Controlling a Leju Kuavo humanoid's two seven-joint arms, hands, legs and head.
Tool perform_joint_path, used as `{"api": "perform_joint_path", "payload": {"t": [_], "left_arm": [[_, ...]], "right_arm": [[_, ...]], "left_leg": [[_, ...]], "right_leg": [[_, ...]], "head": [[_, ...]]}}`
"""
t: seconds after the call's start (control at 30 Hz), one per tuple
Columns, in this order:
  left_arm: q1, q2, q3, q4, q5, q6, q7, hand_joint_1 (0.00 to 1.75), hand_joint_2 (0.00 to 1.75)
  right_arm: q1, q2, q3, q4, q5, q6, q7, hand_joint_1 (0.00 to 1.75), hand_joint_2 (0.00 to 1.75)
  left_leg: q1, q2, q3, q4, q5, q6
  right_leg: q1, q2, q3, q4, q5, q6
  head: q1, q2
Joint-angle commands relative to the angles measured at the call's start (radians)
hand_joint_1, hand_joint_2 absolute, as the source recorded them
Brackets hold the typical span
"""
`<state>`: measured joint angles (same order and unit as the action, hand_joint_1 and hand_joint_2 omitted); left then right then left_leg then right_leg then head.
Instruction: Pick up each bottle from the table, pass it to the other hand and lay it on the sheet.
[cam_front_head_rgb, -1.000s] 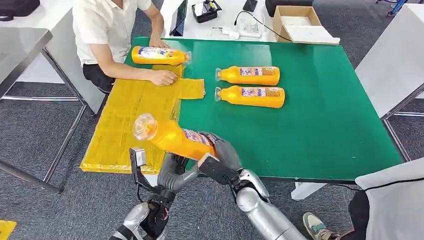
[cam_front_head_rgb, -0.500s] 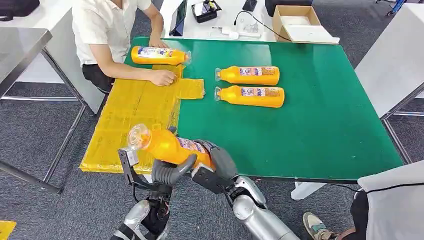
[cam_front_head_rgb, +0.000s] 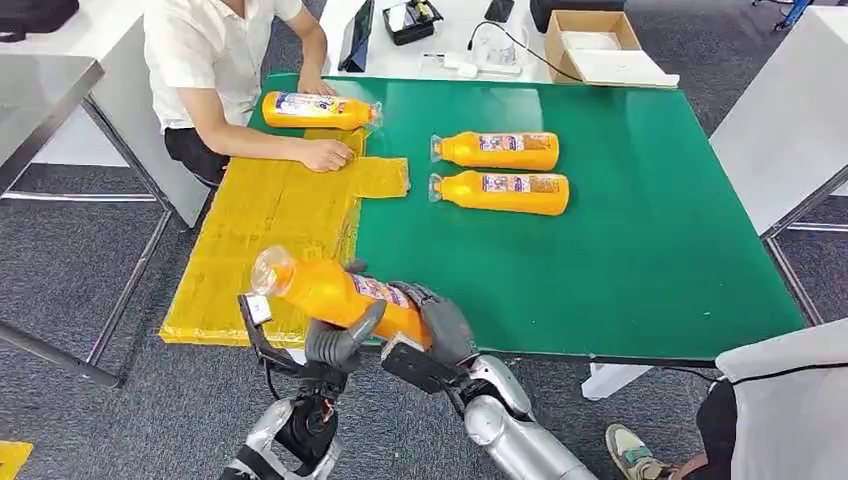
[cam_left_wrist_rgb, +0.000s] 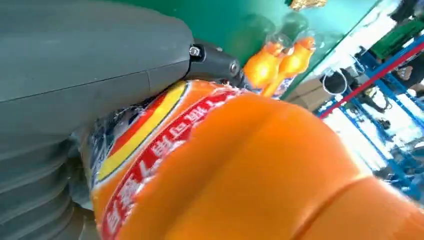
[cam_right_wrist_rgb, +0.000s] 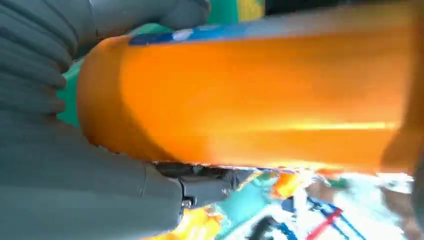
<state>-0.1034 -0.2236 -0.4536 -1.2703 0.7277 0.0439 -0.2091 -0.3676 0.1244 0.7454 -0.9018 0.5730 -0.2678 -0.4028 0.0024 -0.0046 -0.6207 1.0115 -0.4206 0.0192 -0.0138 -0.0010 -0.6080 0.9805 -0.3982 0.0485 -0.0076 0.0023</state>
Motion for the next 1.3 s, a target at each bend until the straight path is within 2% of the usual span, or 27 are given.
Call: {"api": "perform_joint_path", "payload": {"t": [0.03, 0.1, 0.17, 0.27, 0.33, 0.37, 0.5, 0.53, 0.6, 0.63, 0.7, 0.8, 0.83, 0.87, 0.9, 1.07, 1.23, 1.3], "left_arm": [[-0.032, 0.027, 0.052, 0.022, 0.102, -0.048, 0.032, 1.75, 1.75], [-0.037, 0.033, 0.061, 0.006, 0.106, -0.067, 0.006, 1.75, 1.75], [-0.059, 0.045, 0.106, -0.004, 0.084, -0.06, -0.048, 1.75, 1.75], [-0.096, 0.055, 0.187, 0.014, 0.077, -0.049, -0.046, 1.75, 1.75], [-0.104, 0.058, 0.219, 0.023, 0.062, -0.048, -0.041, 1.75, 1.75], [-0.104, 0.058, 0.219, 0.023, 0.062, -0.048, -0.041, 1.75, 1.75], [-0.097, 0.049, 0.218, 0.021, 0.056, -0.052, -0.04, 1.75, 1.75], [-0.097, 0.049, 0.218, 0.021, 0.056, -0.052, -0.04, 1.75, 1.75], [-0.115, 0.067, 0.221, 0.019, -0.192, 0.184, -0.185, 1.75, 1.75], [-0.136, 0.088, 0.215, 0.037, -0.442, 0.412, -0.267, 1.75, 1.75], [-0.163, 0.116, 0.242, 0.089, -0.739, 0.647, -0.314, 1.75, 1.75], [-0.188, 0.074, 0.428, 0.162, -1.153, 0.654, -0.274, 1.75, 1.75], [-0.211, 0.066, 0.465, 0.211, -1.317, 0.654, -0.227, 1.75, 1.75], [-0.235, 0.069, 0.474, 0.263, -1.394, 0.654, -0.201, 1.75, 1.75], [-0.254, 0.072, 0.482, 0.3, -1.469, 0.654, -0.171, 1.75, 1.75], [-0.479, 0.149, 0.319, 0.778, -1.793, 0.599, 0.057, 1.75, 1.75], [-0.522, 0.157, 0.249, 0.892, -1.896, 0.535, 0.139, 1.75, 1.75], [-0.521, 0.158, 0.25, 0.894, -1.895, 0.537, 0.137, 1.75, 1.75]], "right_arm": [[0.021, -0.036, 0.056, -0.053, -0.013, -0.018, -0.058, 0.0, 0.0], [0.029, -0.045, 0.063, -0.064, -0.006, -0.019, -0.069, 0.0, 0.0], [0.062, -0.06, 0.071, -0.11, -0.015, -0.013, -0.119, 0.0, 0.0], [0.108, -0.075, 0.076, -0.168, 0.01, -0.035, -0.118, 0.0, 0.0], [0.126, -0.083, 0.075, -0.187, 0.015, -0.044, -0.119, 0.0, 0.0], [0.126, -0.083, 0.075, -0.187, 0.015, -0.044, -0.119, 0.0, 0.0], [0.121, -0.081, 0.072, -0.181, 0.015, -0.041, -0.118, 0.0, 0.0], [0.121, -0.081, 0.072, -0.181, 0.015, -0.041, -0.118, 0.0, 0.0], [0.165, -0.08, 0.035, -0.209, 0.049, -0.112, -0.122, 0.0, 0.0], [0.19, -0.08, 0.017, -0.234, 0.067, -0.144, -0.123, 0.0, 0.0], [0.224, -0.086, -0.003, -0.285, 0.097, -0.179, -0.118, 0.0, 0.0], [0.259, -0.097, -0.039, -0.342, 0.143, -0.214, -0.107, 0.0, 0.0], [0.265, -0.097, -0.046, -0.353, 0.143, -0.213, -0.107, 0.0, 0.0], [0.268, -0.094, -0.054, -0.36, 0.137, -0.206, -0.108, 0.0, 0.0], [0.268, -0.091, -0.057, -0.363, 0.138, -0.202, -0.109, 0.0, 0.0], [0.229, -0.079, -0.029, -0.337, 0.105, -0.121, -0.149, 0.0, 0.0], [0.216, -0.068, -0.024, -0.313, 0.081, -0.101, -0.162, 0.0, 0.0], [0.213, -0.066, -0.023, -0.309, 0.08, -0.101, -0.163, 0.0, 0.0]], "left_leg": [[0.0, -0.002, 0.005, -0.001, -0.001, -0.001], [0.0, 0.0, 0.002, -0.001, -0.001, 0.0], [0.001, 0.001, 0.007, 0.0, -0.003, -0.001], [0.001, -0.002, 0.003, -0.001, -0.001, -0.001], [0.001, -0.001, 0.008, -0.001, -0.003, -0.002], [0.0, -0.001, 0.003, -0.001, -0.001, -0.001], [0.001, 0.0, 0.007, -0.001, -0.003, -0.001], [0.0, 0.0, 0.003, -0.001, -0.001, -0.001], [0.001, 0.0, 0.005, 0.0, -0.002, -0.001], [0.0, -0.001, 0.003, -0.001, -0.001, -0.001], [0.001, -0.003, 0.005, -0.001, -0.002, -0.001], [0.0, 0.0, 0.003, -0.001, -0.001, -0.001], [0.001, 0.001, 0.011, -0.002, -0.004, -0.003], [0.0, -0.001, 0.004, -0.002, -0.001, -0.001], [0.001, -0.003, 0.006, -0.002, -0.001, -0.001], [0.0, -0.004, 0.004, -0.002, 0.001, -0.001], [0.0, -0.001, 0.002, -0.001, 0.003, -0.001], [0.0, 0.001, 0.004, -0.001, 0.001, -0.001]], "right_leg": [[0.001, -0.002, 0.005, -0.001, -0.002, -0.002], [0.0, 0.0, 0.002, 0.0, -0.001, -0.001], [0.001, 0.001, 0.007, 0.0, -0.003, -0.002], [0.001, -0.002, 0.003, -0.001, -0.001, -0.002], [0.001, -0.001, 0.008, 0.0, -0.003, -0.003], [0.0, -0.001, 0.003, 0.0, -0.001, -0.002], [0.001, -0.001, 0.007, 0.0, -0.003, -0.002], [0.0, 0.0, 0.003, 0.0, -0.001, -0.001], [0.001, 0.0, 0.005, 0.0, -0.002, -0.002], [0.0, -0.001, 0.003, 0.0, -0.001, -0.001], [0.001, -0.003, 0.006, 0.0, -0.003, -0.002], [0.0, 0.0, 0.003, -0.001, -0.001, -0.002], [0.001, 0.0, 0.01, -0.001, -0.004, -0.004], [0.0, -0.001, 0.003, 0.0, -0.002, -0.002], [0.001, -0.003, 0.006, -0.001, -0.002, -0.002], [0.0, -0.005, 0.005, 0.0, -0.001, -0.002], [0.0, -0.002, 0.002, 0.0, 0.001, -0.002], [0.0, -0.001, 0.003, 0.0, 0.001, -0.004]], "head": [[0.001, 0.0], [0.0, 0.0], [0.0, 0.0], [0.0, 0.0], [0.0, 0.0], [0.0, 0.0], [0.0, 0.0], [0.0, 0.0], [0.0, 0.0], [0.0, 0.0], [0.001, 0.0], [0.0, 0.0], [0.0, 0.0], [0.0, 0.0], [0.0, 0.0], [0.0, 0.0], [0.0, 0.0], [0.0, 0.0]]}}
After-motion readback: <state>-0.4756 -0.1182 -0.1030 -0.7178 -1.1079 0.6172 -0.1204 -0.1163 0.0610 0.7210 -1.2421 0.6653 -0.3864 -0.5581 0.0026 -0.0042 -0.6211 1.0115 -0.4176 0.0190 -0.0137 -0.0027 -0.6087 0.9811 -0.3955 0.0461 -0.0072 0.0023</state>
